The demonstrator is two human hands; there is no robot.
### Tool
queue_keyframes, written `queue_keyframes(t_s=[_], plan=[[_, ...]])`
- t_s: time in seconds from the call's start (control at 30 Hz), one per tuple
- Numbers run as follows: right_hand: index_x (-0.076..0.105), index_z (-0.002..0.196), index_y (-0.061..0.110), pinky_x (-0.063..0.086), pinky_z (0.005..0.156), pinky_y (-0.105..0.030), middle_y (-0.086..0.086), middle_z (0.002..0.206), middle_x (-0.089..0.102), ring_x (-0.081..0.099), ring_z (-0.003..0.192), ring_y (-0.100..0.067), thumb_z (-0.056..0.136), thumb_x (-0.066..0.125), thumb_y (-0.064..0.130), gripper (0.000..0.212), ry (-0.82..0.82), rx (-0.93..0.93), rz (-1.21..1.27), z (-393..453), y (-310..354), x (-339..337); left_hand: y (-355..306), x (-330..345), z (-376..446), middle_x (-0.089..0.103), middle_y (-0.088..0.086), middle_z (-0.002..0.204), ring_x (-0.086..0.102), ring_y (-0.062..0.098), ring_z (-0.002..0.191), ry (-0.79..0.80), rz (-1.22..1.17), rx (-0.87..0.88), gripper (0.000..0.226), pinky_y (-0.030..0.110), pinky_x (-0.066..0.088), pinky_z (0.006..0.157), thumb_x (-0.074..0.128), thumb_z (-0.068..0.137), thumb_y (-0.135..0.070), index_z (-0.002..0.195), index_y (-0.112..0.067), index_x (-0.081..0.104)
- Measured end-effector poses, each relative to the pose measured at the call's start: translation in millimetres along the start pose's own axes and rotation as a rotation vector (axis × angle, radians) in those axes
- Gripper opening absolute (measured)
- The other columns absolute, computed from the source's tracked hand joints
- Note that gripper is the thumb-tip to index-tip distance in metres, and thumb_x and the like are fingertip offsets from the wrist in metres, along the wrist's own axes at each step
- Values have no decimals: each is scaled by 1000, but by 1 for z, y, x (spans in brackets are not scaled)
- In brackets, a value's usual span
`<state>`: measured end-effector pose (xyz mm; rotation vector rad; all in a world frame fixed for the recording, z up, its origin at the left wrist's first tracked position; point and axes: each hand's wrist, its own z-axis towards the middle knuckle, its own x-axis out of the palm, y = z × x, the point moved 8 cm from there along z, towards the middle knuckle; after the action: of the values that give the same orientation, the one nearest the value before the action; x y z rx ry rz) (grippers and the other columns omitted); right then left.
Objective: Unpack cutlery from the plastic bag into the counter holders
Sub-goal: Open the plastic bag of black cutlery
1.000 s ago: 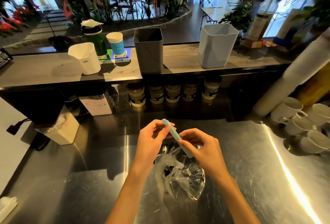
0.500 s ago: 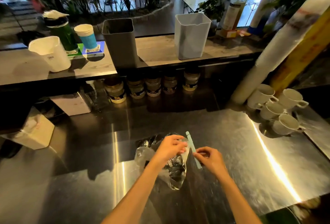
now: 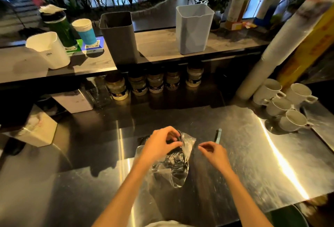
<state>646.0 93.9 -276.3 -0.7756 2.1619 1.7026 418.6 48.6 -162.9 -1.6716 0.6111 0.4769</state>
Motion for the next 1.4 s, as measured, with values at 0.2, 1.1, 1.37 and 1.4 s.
queue_keyframes(t_s=[0.2,1.1,1.37,1.4], plan=[[76,99,27,59,83,-24,11,95,76,72,90,-5,85,79,39,19,381,-245,104,-63,100,61,65,-42,-38,68,-12,108,62,9,104,202,337,-204,53,35,53,91,89,66,-45,112,-30,66],[71,94,19,61,81,-34,2,87,75,73,82,-10,96,61,8,15,316,-263,-121,-100,176,51,-11,-45,-89,56,-9,71,51,6,63,-51,49,168,22,24,47,62,72,86,-17,85,-27,52],[18,158,26,47,105,-38,-2,148,49,53,131,-23,93,69,30,83,242,-53,-499,-80,108,77,52,-5,-59,48,-1,151,46,19,138,-29,476,48,65,32,40,112,60,96,-15,154,-28,33],[11,160,29,45,107,-38,0,152,45,50,135,-23,89,74,33,95,219,-74,-483,-77,106,73,58,-7,-55,41,-3,156,40,17,142,-62,441,34,81,31,35,116,66,92,-14,158,-31,22]])
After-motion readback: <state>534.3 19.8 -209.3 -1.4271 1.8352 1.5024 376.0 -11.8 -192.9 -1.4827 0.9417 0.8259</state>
